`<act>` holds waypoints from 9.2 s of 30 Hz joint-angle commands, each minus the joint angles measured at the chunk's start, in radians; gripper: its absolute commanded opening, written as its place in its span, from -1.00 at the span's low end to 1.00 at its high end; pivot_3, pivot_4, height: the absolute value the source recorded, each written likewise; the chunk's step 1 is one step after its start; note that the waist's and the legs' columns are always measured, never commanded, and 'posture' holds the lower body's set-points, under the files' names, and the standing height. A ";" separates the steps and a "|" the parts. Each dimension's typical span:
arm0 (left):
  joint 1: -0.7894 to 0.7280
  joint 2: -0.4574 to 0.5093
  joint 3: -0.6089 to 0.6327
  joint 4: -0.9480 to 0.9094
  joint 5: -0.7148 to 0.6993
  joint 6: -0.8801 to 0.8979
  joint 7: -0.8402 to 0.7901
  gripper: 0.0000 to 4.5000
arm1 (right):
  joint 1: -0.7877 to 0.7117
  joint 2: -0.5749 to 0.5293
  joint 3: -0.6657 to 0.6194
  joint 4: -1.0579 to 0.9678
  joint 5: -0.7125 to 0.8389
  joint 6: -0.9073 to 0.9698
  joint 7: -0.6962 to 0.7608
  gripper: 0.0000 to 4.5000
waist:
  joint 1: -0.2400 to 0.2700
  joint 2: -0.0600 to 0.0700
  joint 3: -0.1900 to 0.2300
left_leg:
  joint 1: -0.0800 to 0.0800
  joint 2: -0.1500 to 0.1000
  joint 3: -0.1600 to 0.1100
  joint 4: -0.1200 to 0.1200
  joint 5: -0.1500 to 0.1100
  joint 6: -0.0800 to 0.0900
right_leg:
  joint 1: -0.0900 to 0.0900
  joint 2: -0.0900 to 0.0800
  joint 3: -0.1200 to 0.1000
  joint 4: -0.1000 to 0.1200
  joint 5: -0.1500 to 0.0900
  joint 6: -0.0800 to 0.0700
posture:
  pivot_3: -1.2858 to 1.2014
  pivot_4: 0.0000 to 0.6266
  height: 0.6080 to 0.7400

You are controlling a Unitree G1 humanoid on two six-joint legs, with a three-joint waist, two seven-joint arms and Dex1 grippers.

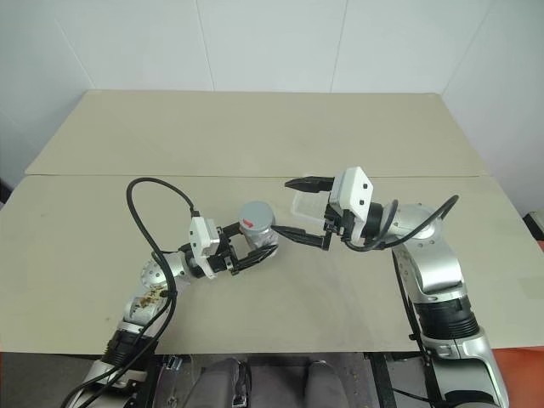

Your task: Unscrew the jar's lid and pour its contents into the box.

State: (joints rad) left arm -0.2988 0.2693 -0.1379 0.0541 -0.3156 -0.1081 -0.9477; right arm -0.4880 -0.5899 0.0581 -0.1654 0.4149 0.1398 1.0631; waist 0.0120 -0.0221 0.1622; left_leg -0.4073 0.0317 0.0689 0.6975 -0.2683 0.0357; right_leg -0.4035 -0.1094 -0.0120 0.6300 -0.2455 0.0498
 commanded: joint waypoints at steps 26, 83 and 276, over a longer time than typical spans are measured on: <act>-0.004 -0.007 -0.007 -0.022 0.004 -0.040 0.001 0.23 | -0.098 0.053 0.049 -0.078 0.082 0.159 0.014 0.97 | -0.001 0.000 0.000 | 0.000 0.000 0.000 0.000 0.000 0.000 | 0.000 0.000 0.000 0.000 0.000 0.000 | 0.03 -0.52 1.00; 0.004 0.002 -0.019 0.001 0.032 -0.076 0.005 0.23 | -0.024 0.068 -0.178 -0.060 0.132 0.221 -0.132 0.43 | 0.007 0.000 0.000 | -0.001 0.000 0.000 0.000 0.000 0.000 | 0.000 0.000 -0.001 0.000 0.000 0.000 | 0.03 -0.52 1.00; -0.258 -0.199 0.137 0.261 0.280 0.157 0.543 0.23 | 0.357 -0.023 -0.113 -0.333 -0.258 0.394 -0.579 0.99 | 0.000 0.000 0.000 | -0.013 -0.002 -0.002 0.015 0.000 0.000 | -0.005 0.000 -0.001 0.010 0.001 0.005 | 0.03 -0.52 1.00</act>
State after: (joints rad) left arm -0.5559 0.0637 0.0142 0.3437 -0.0519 0.0767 -0.4168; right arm -0.1140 -0.6070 -0.0460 -0.4878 0.1701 0.5679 0.4804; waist 0.0123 -0.0221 0.1621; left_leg -0.4198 0.0299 0.0669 0.7130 -0.2678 0.0360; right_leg -0.4081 -0.1093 -0.0129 0.6402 -0.2444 0.0545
